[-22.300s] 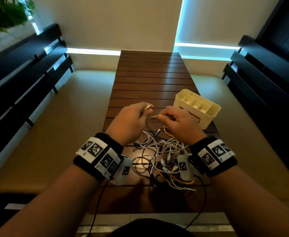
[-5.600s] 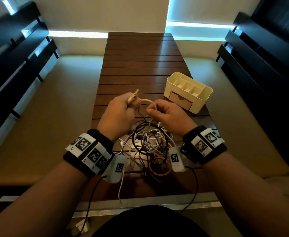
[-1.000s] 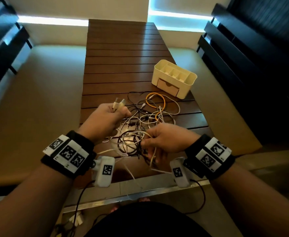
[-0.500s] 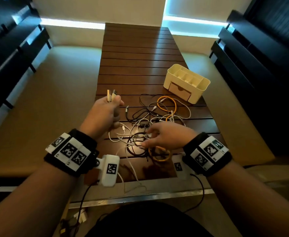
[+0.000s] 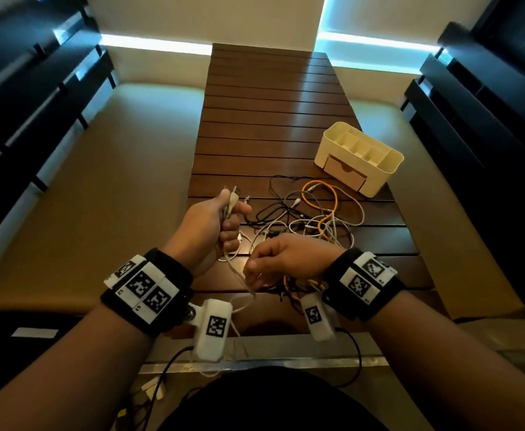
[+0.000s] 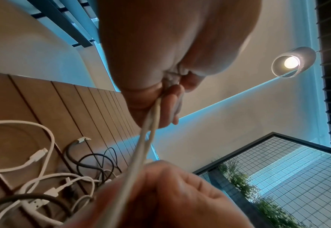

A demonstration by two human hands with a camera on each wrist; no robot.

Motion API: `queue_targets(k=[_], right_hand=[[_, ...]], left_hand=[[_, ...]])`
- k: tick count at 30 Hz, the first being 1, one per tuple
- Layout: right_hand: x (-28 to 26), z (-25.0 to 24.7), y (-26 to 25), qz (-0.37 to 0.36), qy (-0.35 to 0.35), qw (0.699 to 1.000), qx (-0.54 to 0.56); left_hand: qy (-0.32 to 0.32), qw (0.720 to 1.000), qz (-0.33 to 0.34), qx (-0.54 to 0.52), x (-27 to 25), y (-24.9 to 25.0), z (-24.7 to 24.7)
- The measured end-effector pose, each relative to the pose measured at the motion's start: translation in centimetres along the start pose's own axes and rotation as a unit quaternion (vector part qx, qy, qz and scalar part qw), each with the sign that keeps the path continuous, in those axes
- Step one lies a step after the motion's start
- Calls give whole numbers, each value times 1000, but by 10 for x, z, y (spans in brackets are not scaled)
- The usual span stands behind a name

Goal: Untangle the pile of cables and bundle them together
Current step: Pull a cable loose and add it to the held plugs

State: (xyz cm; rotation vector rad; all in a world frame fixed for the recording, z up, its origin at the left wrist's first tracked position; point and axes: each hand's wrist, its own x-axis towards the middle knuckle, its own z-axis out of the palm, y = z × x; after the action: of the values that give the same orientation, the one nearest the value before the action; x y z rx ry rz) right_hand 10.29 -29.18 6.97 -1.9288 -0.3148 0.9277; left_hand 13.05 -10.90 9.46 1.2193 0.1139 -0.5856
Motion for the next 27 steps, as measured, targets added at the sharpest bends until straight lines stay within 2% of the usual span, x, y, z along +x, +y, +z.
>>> queue_targets(k=[3,5,8,14,17,19,22,27], right_hand=[[10,-18,10,22,135,991,2],[20,-29,22,40,237,970,-37],[37,-37,39,59,306,945,-97],[70,-41,59,59,268,945,-180],[84,-45,69,48,250,935,-248],[92,-47,73,56,210,921,-324],[101,-49,76,95,143,882,-440],[102,-54,69,105,127,840,-517]], left_hand=[[6,1000,0,-8,-2,-3,-8],[13,1000,5,-4,-5,-3,-11],[24,1000,15,-1,-5,-2,-13],[45,999,17,9,4,-1,-20],[52,998,23,7,7,0,-24],[62,998,30,7,8,2,-26],[68,997,38,8,11,3,-24],[67,997,38,10,14,4,-17]])
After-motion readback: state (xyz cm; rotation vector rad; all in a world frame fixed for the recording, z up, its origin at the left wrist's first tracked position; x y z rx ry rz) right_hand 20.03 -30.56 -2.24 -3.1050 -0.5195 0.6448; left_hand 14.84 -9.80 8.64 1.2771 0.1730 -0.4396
